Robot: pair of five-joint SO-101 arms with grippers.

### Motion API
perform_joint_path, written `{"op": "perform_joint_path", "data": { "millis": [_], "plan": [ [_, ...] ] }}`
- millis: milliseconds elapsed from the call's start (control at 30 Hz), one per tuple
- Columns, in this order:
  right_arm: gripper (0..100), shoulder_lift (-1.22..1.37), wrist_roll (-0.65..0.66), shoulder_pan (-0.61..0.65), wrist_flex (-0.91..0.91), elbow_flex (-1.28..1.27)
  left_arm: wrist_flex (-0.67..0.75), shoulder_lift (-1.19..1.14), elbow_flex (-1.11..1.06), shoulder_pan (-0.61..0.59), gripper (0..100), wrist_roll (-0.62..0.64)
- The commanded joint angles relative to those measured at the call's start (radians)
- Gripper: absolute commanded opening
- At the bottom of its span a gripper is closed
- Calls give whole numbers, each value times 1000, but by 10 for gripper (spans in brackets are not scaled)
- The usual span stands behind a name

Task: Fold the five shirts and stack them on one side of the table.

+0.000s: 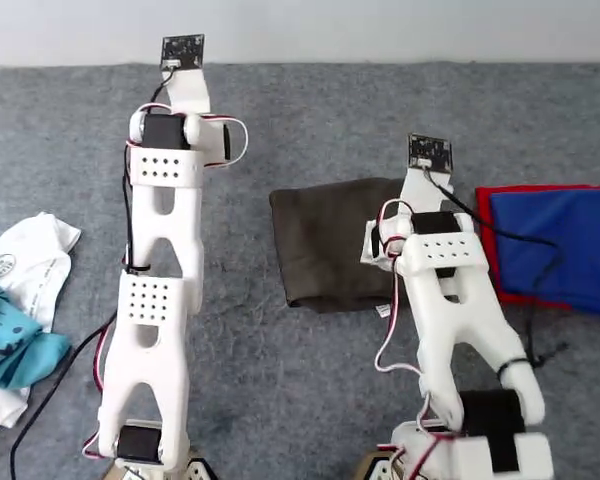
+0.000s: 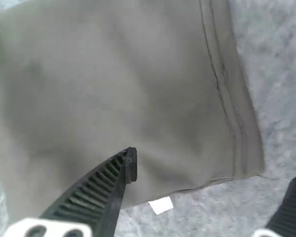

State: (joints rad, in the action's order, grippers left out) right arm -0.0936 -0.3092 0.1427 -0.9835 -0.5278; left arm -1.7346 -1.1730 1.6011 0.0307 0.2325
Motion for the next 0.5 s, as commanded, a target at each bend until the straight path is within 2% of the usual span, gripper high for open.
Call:
{"op": "perform_joint_path", "data": {
  "millis": [0, 167, 333, 467],
  "plan": [
    [453, 79, -78, -1, 19, 63, -25, 15, 68, 0, 12, -5],
    [453, 254, -127, -21, 19, 176, -25, 11, 65, -2, 12, -5],
    [446, 429, -123, -68, 18, 245, -26, 15, 65, -17, 12, -6],
    [318, 484, -110, -79, 10, 282, -26, 14, 64, -29, 12, -6]
  ]
}}
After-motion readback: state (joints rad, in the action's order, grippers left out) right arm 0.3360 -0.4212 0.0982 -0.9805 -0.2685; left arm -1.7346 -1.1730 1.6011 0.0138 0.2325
